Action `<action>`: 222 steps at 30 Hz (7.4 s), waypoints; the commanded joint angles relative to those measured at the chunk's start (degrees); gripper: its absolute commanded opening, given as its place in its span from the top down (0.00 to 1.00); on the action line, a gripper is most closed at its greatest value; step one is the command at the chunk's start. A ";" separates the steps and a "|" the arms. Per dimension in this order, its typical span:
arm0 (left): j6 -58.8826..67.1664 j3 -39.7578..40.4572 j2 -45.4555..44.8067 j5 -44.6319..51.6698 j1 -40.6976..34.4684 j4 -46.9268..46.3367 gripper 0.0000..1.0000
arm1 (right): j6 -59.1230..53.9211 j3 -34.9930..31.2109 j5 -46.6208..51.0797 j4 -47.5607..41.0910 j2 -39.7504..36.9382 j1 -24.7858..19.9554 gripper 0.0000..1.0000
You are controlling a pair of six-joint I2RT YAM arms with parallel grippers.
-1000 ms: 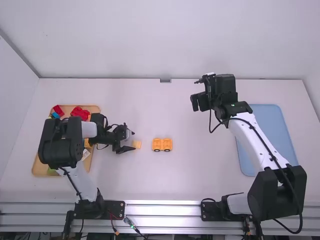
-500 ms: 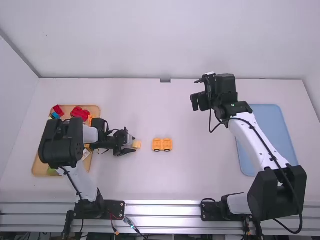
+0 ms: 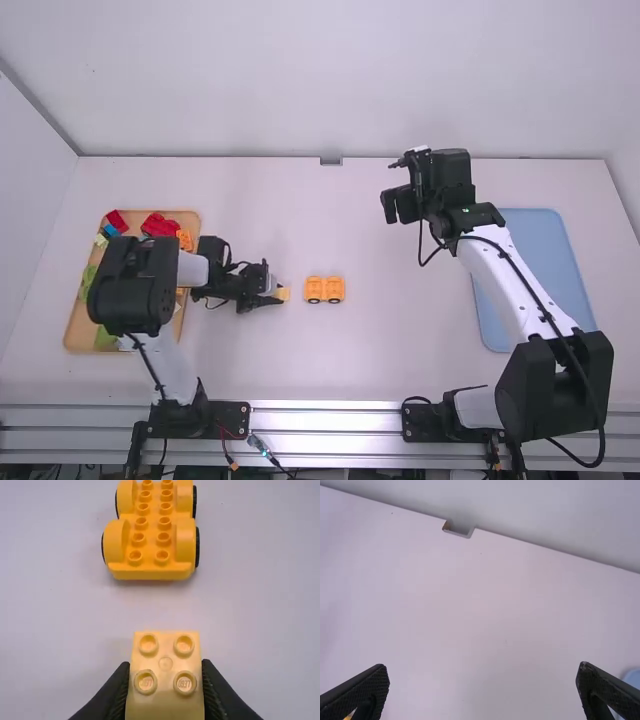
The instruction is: Assemble lego blocks to make yellow taxi
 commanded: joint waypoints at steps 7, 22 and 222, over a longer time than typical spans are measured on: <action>-0.11 0.68 1.07 1.97 0.42 0.57 0.82 | -4.50 1.92 -2.03 -1.18 0.44 -0.11 0.01; -0.09 8.02 1.07 9.22 0.15 -5.46 0.92 | -48.48 -29.53 -48.94 24.22 0.46 -2.71 0.01; -22.56 9.70 -3.52 -8.35 -14.60 7.41 0.98 | -44.92 -18.23 -41.20 42.77 40.54 9.22 0.48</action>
